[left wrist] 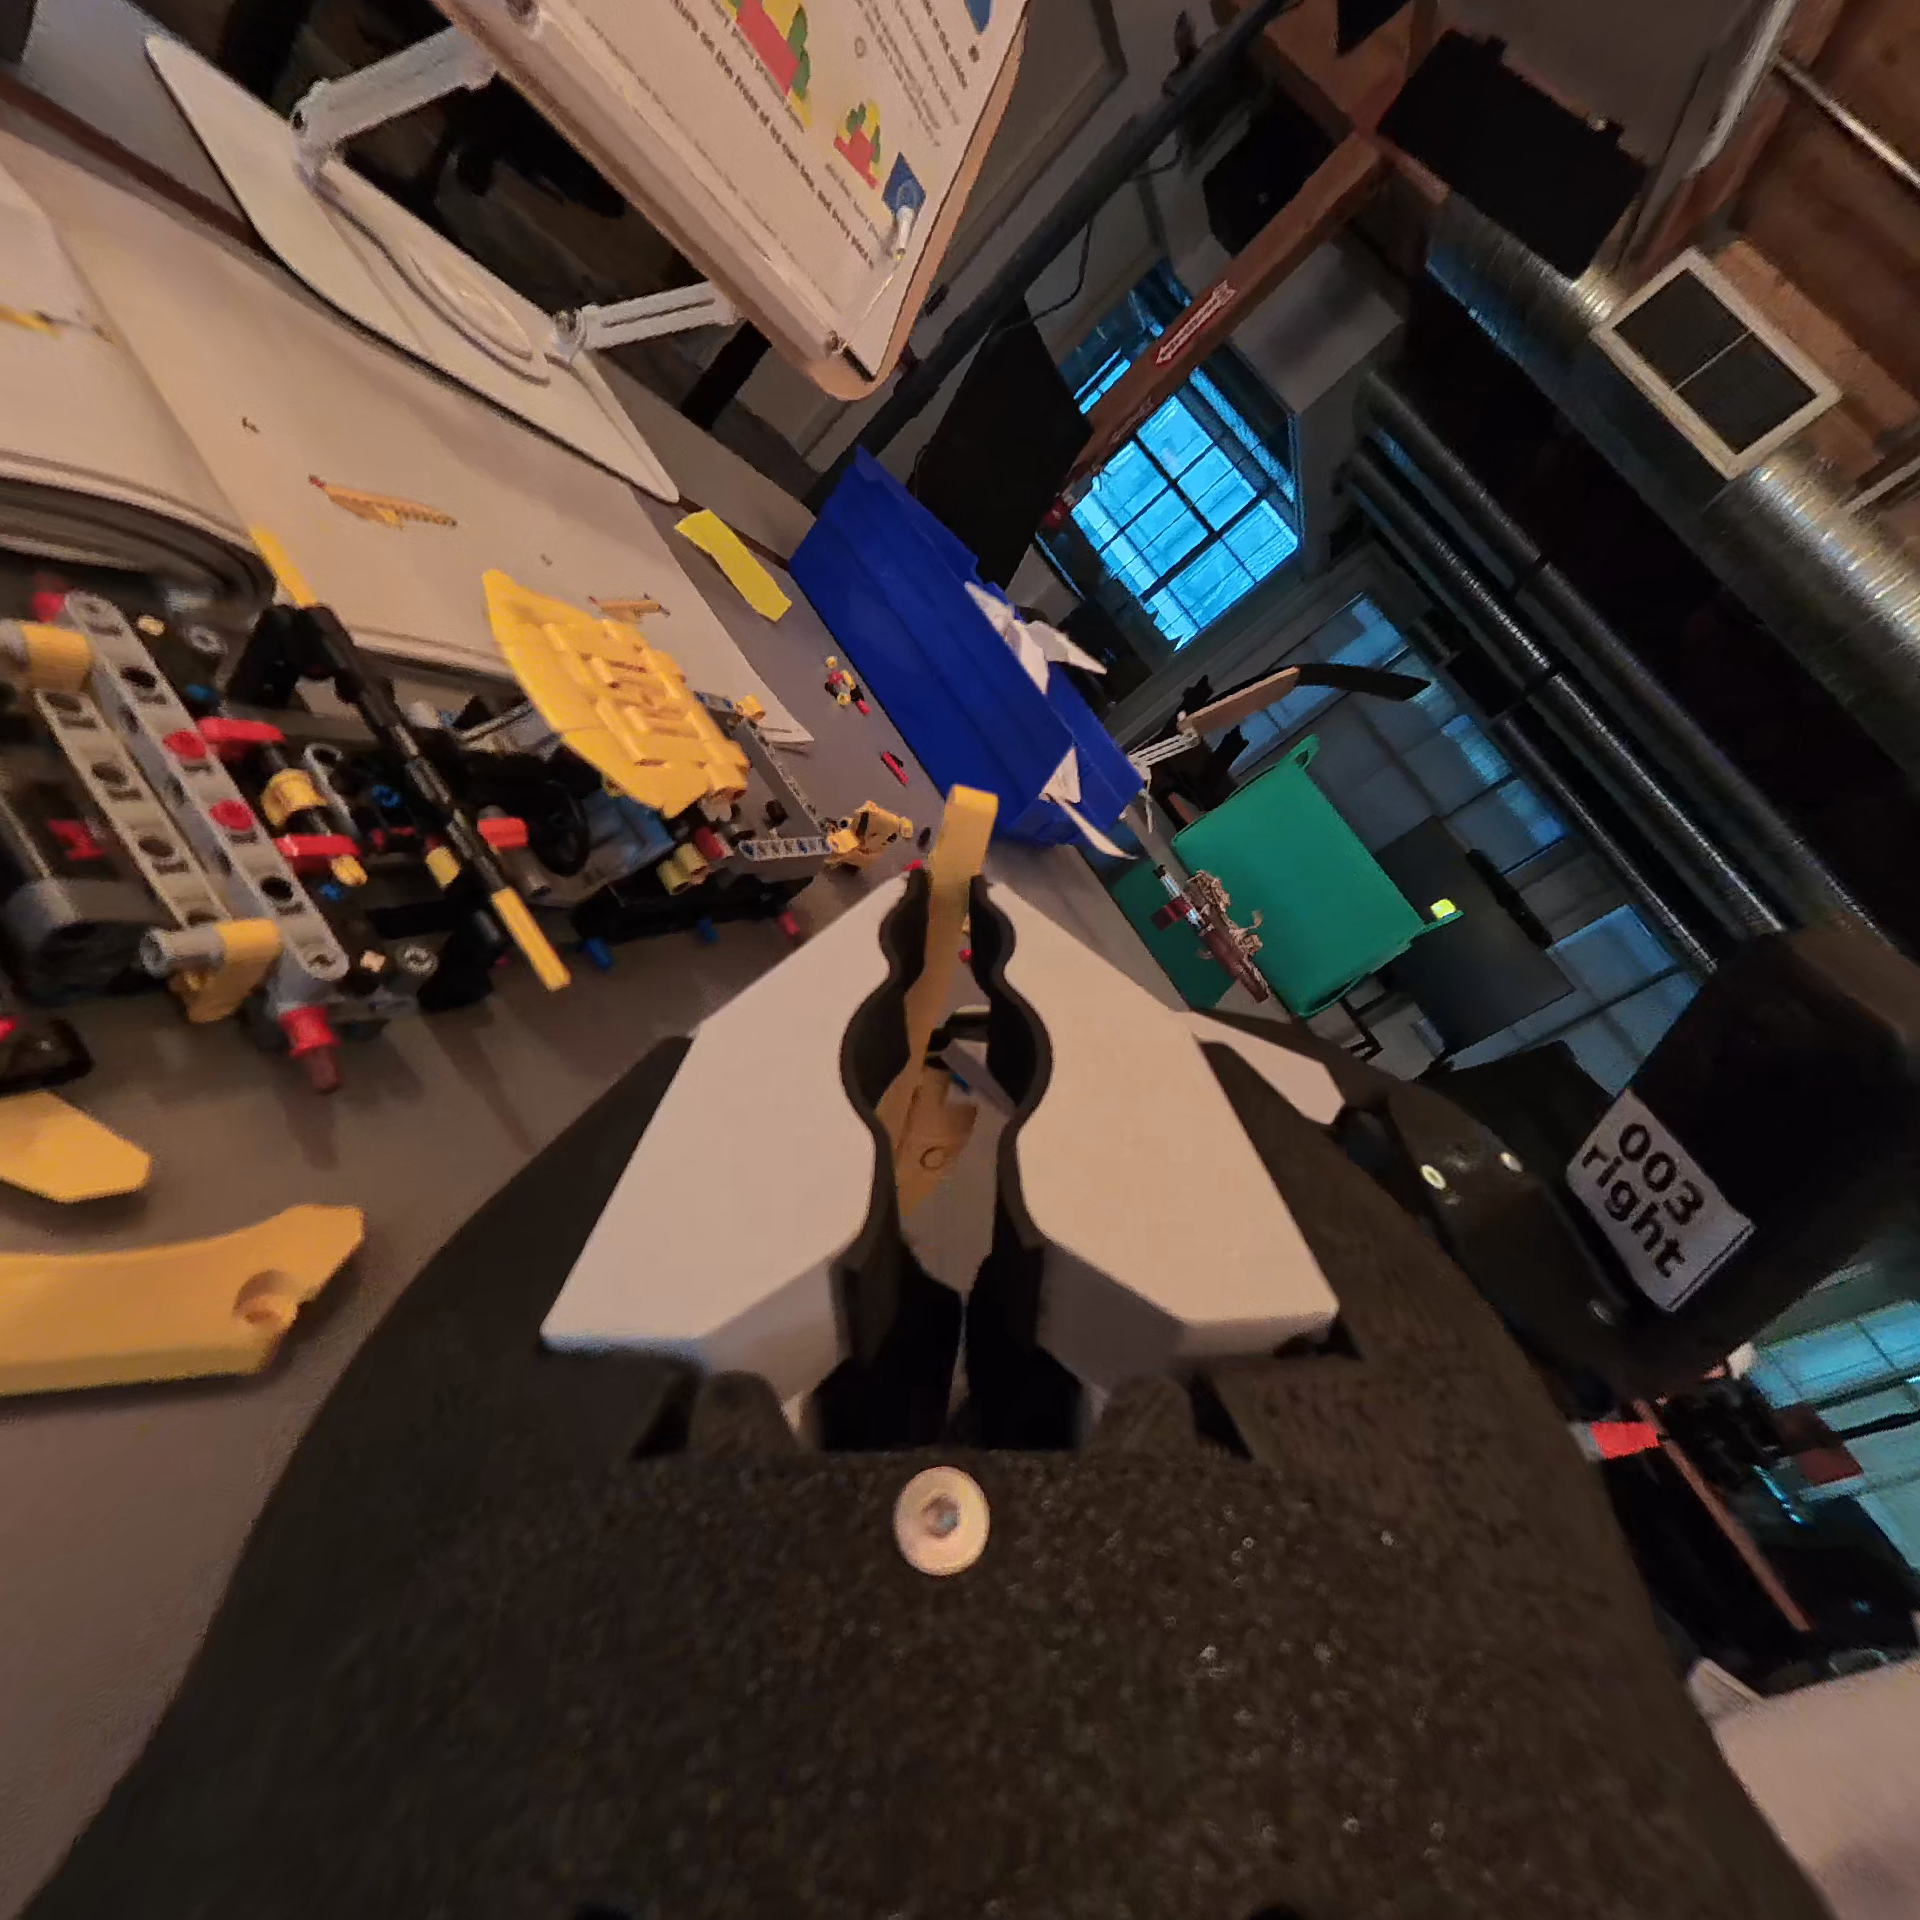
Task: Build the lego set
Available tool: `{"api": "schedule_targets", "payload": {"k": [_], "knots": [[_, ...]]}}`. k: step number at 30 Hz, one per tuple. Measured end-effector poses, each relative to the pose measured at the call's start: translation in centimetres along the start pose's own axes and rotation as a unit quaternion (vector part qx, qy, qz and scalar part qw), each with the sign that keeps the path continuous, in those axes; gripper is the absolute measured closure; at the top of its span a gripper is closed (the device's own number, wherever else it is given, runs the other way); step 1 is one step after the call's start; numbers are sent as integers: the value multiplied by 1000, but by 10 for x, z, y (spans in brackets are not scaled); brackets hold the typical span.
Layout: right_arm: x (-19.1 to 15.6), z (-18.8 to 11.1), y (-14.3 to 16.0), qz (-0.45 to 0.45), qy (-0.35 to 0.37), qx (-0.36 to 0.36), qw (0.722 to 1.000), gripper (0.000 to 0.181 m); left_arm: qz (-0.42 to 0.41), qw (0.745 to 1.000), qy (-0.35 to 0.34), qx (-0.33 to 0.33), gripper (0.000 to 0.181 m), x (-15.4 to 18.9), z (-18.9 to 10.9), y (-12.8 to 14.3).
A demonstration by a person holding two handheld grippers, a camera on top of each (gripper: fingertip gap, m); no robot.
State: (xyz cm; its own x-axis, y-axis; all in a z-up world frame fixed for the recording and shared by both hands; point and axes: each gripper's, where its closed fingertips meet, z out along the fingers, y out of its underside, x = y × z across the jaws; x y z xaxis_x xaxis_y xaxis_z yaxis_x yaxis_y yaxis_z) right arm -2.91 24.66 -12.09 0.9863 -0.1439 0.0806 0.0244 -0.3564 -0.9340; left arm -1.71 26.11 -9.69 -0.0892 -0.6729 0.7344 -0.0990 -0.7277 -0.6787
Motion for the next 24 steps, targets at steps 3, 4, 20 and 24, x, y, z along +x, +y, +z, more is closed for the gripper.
{"api": "schedule_targets", "payload": {"k": [3,4,20,24], "knots": [[-9,6,10,-14,-5,-12,1000,177,-40,999,-20,-13,174,-15,-7,6],[-14,9,14,-23,-14,-21,999,177,-45,998,-30,-23,174,-21,-11,9],[-73,25,49,-38,-201,-137,969,177,-59,978,-114,-162,174,-63,-66,38],[-82,21,52,-45,-226,-145,962,177,-49,975,-112,-187,174,-63,-72,44]]}}
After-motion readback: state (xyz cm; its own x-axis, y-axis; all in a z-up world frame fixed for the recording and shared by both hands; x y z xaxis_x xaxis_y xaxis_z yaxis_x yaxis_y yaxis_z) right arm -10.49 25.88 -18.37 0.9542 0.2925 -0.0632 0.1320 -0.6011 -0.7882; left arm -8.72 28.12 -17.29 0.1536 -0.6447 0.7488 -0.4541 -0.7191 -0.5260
